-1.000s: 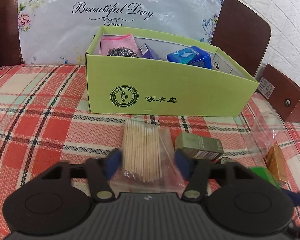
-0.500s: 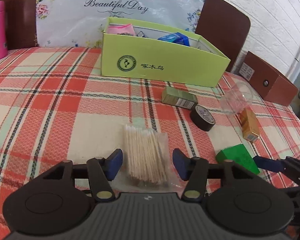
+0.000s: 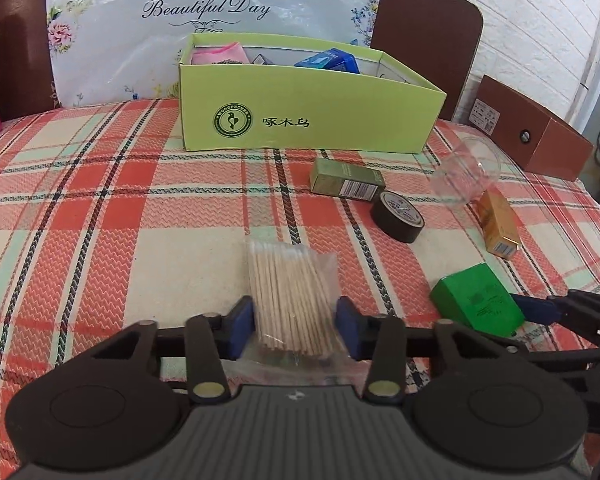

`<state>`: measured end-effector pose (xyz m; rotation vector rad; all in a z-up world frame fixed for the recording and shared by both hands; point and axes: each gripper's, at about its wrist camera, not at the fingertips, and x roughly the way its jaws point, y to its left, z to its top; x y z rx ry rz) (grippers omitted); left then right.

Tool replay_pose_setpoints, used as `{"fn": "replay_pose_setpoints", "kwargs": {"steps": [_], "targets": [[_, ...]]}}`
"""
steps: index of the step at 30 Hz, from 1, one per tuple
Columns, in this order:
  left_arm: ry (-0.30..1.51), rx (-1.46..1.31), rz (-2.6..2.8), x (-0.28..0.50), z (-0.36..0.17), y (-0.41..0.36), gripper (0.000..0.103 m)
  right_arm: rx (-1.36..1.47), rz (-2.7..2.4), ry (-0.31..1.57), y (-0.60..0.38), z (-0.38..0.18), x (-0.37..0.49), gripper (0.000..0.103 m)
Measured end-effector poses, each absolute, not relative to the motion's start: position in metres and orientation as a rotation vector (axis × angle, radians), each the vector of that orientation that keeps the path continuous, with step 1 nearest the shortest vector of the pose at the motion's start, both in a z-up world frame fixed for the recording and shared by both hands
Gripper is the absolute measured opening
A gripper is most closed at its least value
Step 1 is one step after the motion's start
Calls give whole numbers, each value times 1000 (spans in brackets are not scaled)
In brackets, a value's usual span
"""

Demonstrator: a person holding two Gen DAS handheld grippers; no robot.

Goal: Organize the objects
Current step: 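Grasp the toothpick bag with left tool while right tool grasps the green box, then lower toothpick bag and green box into the shoebox and open both tools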

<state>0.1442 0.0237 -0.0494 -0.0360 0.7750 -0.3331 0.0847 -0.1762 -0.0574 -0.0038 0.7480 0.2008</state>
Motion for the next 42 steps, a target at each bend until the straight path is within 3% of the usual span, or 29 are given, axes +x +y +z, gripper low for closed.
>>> {"fn": "replay_pose_setpoints", "kwargs": {"steps": [5,8,24,38,40,41,42], "targets": [[777,-65,-363,145,-46,25,24,16,214,743,-179,-55,84,61],[774,-100,-389,147,-41,26,21,21,234,726,-180,-48,84,61],[511,-97,-407,201,56,29,20,-34,261,481,-180,33,145,60],[479,-121,-288,311,62,31,20,-19,145,389,-198,34,273,61],[480,-114,-289,320,56,31,21,-23,146,390,-197,26,288,62],[492,-106,-291,325,50,31,26,-27,151,397,-196,20,296,63],[510,-94,-289,329,43,31,42,-31,158,410,-194,13,303,77]]}}
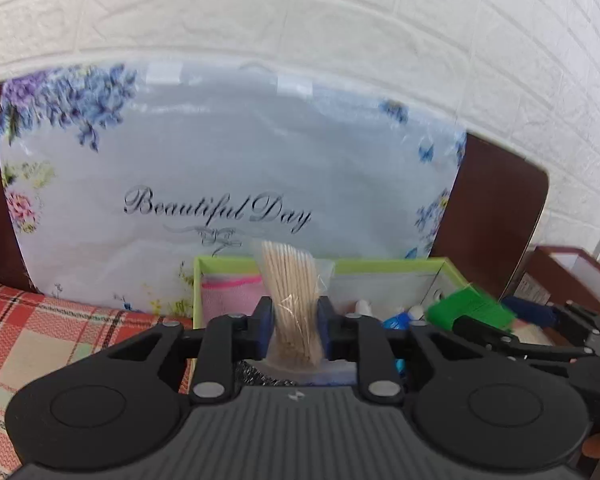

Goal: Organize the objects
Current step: 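Lower toothpick bag and green box into the shoebox and open both tools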

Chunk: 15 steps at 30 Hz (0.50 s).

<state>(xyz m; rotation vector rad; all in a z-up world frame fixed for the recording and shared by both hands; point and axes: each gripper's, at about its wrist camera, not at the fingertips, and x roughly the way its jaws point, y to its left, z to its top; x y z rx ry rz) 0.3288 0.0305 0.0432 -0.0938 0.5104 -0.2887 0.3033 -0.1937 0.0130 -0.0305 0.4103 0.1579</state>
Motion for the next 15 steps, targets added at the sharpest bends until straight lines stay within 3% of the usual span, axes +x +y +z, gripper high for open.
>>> {"fn": "replay_pose_setpoints", "kwargs": {"steps": [2,4,6,11,15], "targets": [[538,-66,-231,328,32,31,67,-50,146,432,-190,0,309,91],[507,-74,-207,316,26,35,68,-69,138,426,-189,-9,302,92],[497,-99,-234,305,26,40,70,-86,139,395,-190,-16,290,102],[484,-102,-229,286,39,34,70,-53,119,376,-194,-5,271,103],[468,-91,-212,267,53,29,76,-37,120,332,-197,20,250,103]]}}
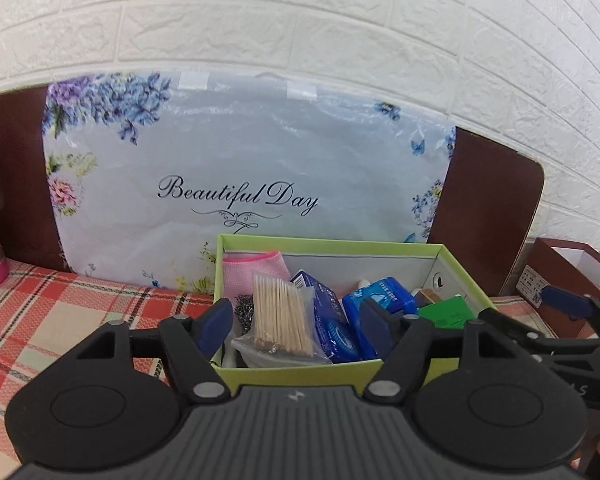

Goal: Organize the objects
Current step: 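Lower toothpick bag and green box into the shoebox and open both tools, then grasp the black tape roll with left tool while right tool grasps the tan box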

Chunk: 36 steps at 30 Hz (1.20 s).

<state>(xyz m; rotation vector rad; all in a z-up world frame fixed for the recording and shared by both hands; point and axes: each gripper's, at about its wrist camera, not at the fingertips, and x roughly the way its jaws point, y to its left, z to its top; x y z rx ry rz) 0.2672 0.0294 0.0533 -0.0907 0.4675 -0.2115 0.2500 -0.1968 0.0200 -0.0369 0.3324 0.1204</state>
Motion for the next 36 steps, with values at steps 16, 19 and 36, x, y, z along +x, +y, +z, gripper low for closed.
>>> {"fn": "replay_pose_setpoints", "kwargs": {"steps": [16,19,36], "targets": [[535,-110,-234,174,28,12,78,113,115,309,-220,33,124,103],[578,-125,-249,164,10,5,78,156,94,347,-228,17,106,103],[715,-145,-337,186,-42,-62,72,161,-39,535,-255,-49,59,98]]}}
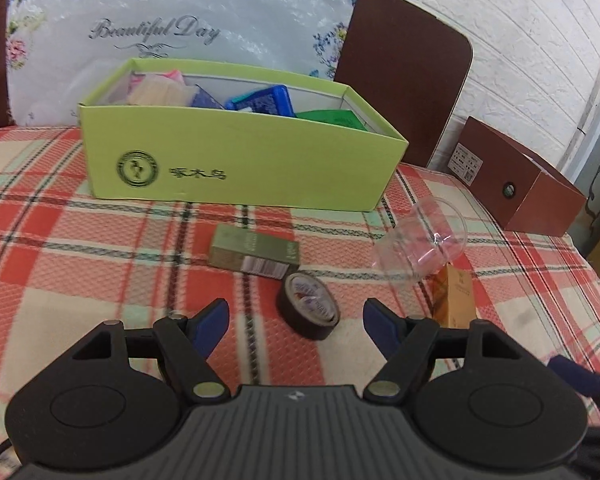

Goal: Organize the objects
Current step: 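Grasp the black tape roll with left tool while right tool grasps the tan box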

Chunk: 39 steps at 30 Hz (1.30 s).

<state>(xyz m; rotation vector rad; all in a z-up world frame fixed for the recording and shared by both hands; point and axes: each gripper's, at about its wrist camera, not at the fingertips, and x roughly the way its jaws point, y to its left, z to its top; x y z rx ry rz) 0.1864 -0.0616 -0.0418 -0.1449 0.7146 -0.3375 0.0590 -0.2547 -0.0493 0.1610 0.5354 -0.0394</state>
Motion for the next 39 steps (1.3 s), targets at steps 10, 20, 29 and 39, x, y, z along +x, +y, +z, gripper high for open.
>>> {"fn": "replay_pose_setpoints", "kwargs": {"steps": [10,20,29,39], "targets": [[767,-139,-427,183,-50,-52,32,128,-29,601,-252,-53,84,65],[788,-74,-467,147,-48,-25,32,168,-59,661,-251,-70,144,40],[783,-19,-438,118,-45,-11,37,53,247,724,-234,-67,73,32],[798,-28,-430,119,-49,-18,38,39,179,715,-225,-62,73,38]]}}
